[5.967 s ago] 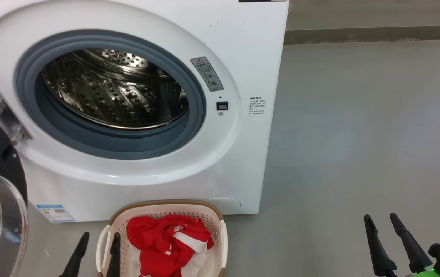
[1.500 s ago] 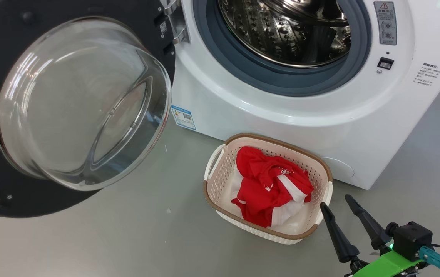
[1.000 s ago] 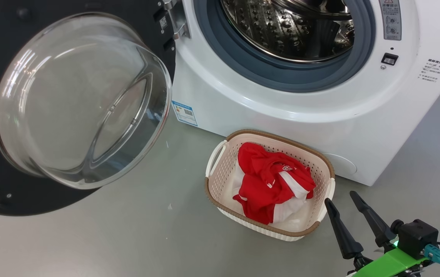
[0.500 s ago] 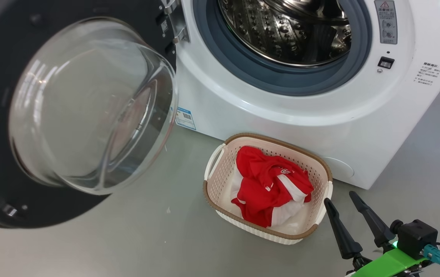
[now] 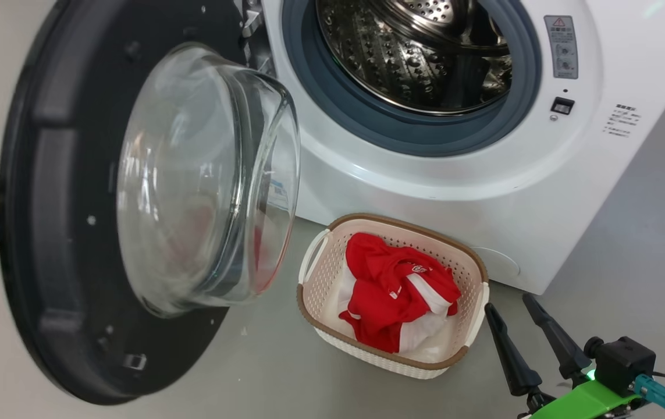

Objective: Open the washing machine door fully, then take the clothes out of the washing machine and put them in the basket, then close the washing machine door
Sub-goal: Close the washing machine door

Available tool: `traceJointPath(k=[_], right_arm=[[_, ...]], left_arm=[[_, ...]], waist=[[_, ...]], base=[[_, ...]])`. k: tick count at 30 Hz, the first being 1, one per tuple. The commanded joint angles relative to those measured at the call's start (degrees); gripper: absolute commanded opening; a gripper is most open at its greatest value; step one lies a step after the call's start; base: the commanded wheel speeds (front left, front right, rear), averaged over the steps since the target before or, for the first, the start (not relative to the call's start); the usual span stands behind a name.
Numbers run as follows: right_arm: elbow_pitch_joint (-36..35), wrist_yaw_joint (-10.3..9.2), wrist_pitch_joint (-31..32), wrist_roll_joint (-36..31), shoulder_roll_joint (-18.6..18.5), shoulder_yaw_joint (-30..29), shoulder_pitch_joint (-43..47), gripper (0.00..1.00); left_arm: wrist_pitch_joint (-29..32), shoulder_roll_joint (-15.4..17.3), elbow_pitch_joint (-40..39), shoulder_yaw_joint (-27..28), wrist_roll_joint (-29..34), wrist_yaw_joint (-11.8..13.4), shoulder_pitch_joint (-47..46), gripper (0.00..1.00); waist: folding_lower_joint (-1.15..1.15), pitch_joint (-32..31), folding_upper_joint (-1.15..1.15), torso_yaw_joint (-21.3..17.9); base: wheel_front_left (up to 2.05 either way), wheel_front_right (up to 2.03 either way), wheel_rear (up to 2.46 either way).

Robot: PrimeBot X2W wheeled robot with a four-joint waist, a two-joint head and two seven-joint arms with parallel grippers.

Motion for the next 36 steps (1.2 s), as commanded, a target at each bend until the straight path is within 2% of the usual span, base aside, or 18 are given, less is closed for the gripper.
traceJointPath(k=[1, 10, 18, 28, 36], right_arm=[[-1.3, 0.35, -0.4, -0.3, -0.4, 0.8, 0.0, 1.0], [-1.4, 0.35, -0.4, -0.5, 0.1, 0.1, 0.2, 1.0], [-1.8, 0.35, -0.4, -0.7, 0.3, -1.3, 0.2, 1.0], [-2.0, 0.35, -0.4, -1.4, 0.1, -2.1, 0.1, 1.0], [-2.3, 0.35, -0.4, -1.9, 0.1, -2.5, -0.4, 1.0]], left_arm=[[0.5, 2.8, -2.5, 1.6, -0.8, -0.4, -0.5, 0.0], [-0.5, 1.0, -10.6, -4.5, -3.3, -0.4, 0.9, 0.0], [-6.8, -2.4, -15.6, -12.2, -2.8, -0.4, 0.1, 0.0], [-17.5, -4.7, -15.5, -18.5, -0.3, -0.4, -2.3, 0.0], [-26.3, -4.4, -11.8, -22.6, 1.5, -0.4, -5.9, 0.0]], waist=[[0.0, -0.3, 0.0, -0.5], [0.0, -0.9, 0.0, -3.9], [0.0, -0.5, 0.0, -8.8], [0.0, 0.5, 0.0, -14.5], [0.0, 1.8, 0.0, -19.0]], base=[[0.0, 0.0, 0.0], [0.0, 0.0, 0.0], [0.0, 0.0, 0.0], [0.0, 0.0, 0.0], [0.0, 0.0, 0.0]])
